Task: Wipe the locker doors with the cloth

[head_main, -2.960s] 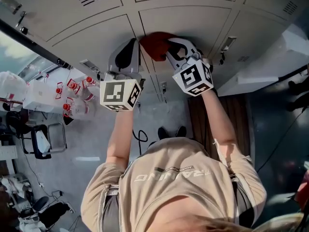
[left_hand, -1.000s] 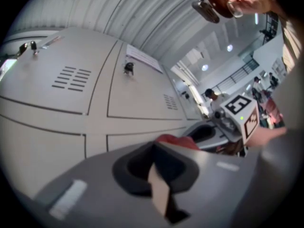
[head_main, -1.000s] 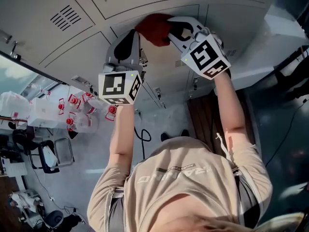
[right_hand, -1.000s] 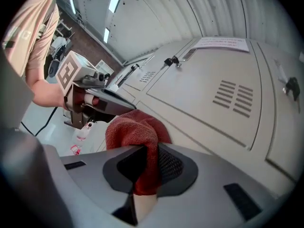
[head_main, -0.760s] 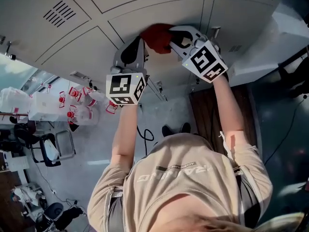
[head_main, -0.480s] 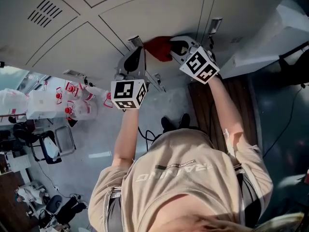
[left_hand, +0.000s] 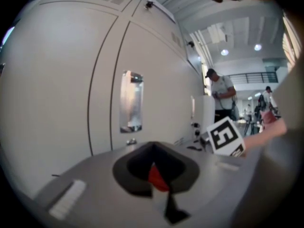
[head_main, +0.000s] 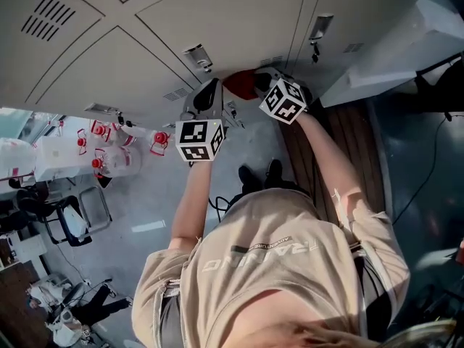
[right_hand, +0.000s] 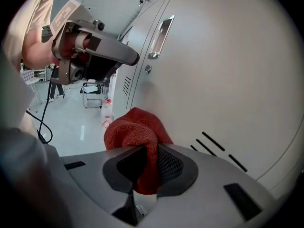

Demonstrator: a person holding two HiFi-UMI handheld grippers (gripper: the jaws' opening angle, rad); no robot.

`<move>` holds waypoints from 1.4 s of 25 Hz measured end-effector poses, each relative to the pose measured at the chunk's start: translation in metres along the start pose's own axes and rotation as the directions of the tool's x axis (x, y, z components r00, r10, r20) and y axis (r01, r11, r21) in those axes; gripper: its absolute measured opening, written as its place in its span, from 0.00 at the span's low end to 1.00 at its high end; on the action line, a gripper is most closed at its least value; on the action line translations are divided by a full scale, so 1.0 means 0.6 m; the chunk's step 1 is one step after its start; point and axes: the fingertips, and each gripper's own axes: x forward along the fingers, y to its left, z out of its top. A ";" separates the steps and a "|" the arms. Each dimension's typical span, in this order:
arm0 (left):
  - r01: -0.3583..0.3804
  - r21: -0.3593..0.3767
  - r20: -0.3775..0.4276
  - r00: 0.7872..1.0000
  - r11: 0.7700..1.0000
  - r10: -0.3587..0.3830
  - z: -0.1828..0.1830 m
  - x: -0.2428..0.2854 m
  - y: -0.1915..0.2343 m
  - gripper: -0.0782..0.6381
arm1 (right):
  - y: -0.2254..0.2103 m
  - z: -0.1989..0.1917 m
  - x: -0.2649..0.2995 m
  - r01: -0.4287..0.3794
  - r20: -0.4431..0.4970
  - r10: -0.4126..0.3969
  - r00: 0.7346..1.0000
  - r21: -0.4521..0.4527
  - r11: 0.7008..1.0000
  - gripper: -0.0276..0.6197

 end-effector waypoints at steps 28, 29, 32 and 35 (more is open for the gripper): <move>0.045 0.255 0.343 0.930 0.966 -0.134 0.415 0.016 -0.113 0.12 | -0.287 0.347 -0.486 0.395 0.340 -0.323 0.883 -0.168 0.903 0.11; 0.040 0.255 0.336 0.933 0.966 -0.127 0.409 0.020 -0.115 0.12 | -0.287 0.337 -0.472 0.376 0.336 -0.306 0.891 -0.167 0.912 0.11; 0.025 0.242 0.311 0.945 0.970 -0.102 0.380 0.031 -0.115 0.12 | -0.279 0.304 -0.432 0.318 0.334 -0.257 0.907 -0.146 0.937 0.11; 0.011 0.219 0.284 0.956 0.976 -0.075 0.343 0.041 -0.108 0.12 | -0.258 0.277 -0.395 0.260 0.340 -0.205 0.918 -0.124 0.958 0.11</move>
